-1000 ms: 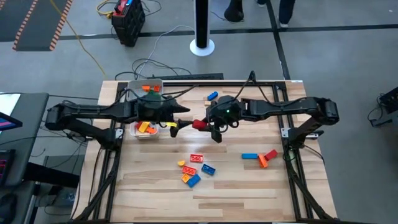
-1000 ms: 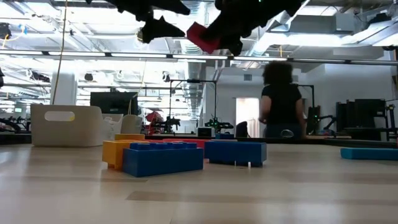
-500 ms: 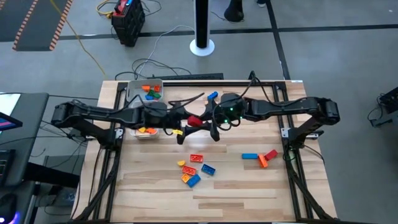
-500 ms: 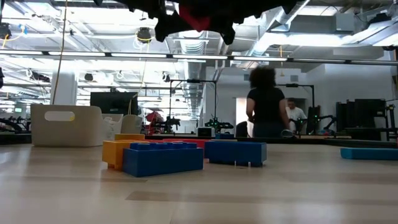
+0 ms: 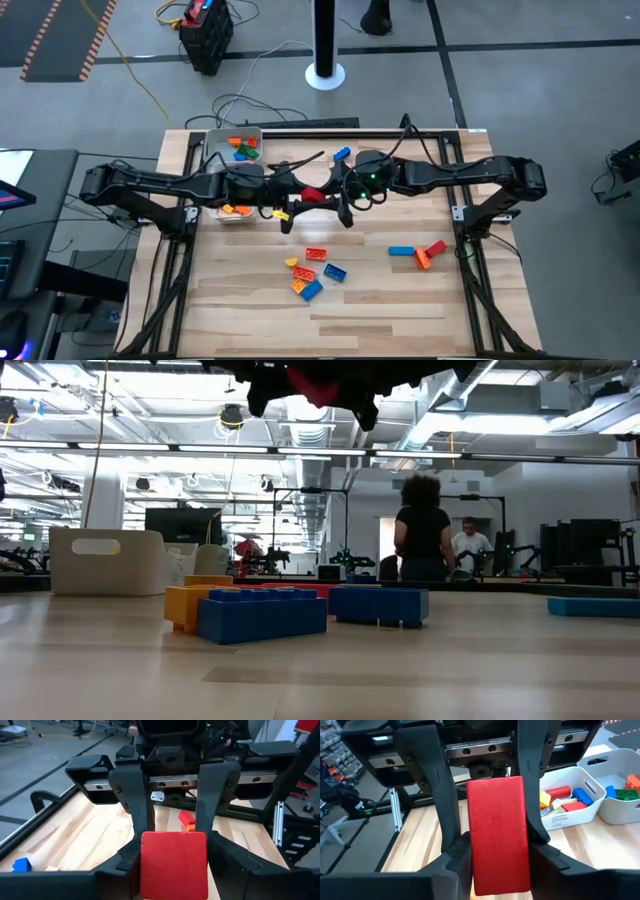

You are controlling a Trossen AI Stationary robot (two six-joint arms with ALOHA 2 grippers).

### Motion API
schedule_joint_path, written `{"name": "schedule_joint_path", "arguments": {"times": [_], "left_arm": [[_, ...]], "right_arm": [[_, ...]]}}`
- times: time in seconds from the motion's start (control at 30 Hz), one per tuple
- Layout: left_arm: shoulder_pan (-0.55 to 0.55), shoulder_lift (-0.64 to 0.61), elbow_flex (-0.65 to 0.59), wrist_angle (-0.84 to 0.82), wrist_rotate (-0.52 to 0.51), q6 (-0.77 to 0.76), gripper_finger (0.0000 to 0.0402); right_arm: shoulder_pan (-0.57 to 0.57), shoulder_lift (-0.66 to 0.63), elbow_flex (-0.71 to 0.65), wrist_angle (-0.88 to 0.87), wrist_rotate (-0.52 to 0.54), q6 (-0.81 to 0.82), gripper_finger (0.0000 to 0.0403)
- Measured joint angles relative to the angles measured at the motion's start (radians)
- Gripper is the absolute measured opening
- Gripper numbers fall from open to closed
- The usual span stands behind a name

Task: Sort blocks by size
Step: Put the large red wooden block into the white bin

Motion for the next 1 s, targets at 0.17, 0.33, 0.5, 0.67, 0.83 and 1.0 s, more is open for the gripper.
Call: {"name": "schedule_joint_path", "arguments": {"times": [0.17,0.33,0.5,0.67,0.83,1.0], "left_arm": [[0.019,-0.031,0.0,-0.031,-0.004,0.002,0.0159],[0.034,-0.041,0.0,-0.055,-0.013,-0.028,0.0157],[0.034,-0.041,0.001,-0.079,-0.002,-0.02,0.0138],[0.035,-0.039,0.002,-0.115,0.009,-0.021,0.013],[0.035,-0.041,0.002,-0.151,-0.02,-0.051,0.013],[0.039,-0.054,0.025,-0.357,-0.156,-0.133,0.0137]], "right_arm": [[0.004,0.0,0.001,0.001,0.022,0.012,0.0202],[0.005,0.001,0.001,-0.015,0.028,-0.015,0.0203],[0.005,0.002,0.001,-0.024,0.033,-0.048,0.0176],[0.005,0.003,0.001,-0.06,0.032,-0.079,0.0171],[-0.009,0.001,0.002,-0.139,0.032,-0.073,0.0224],[-0.036,0.001,0.001,-0.302,0.017,-0.087,0.027]]}}
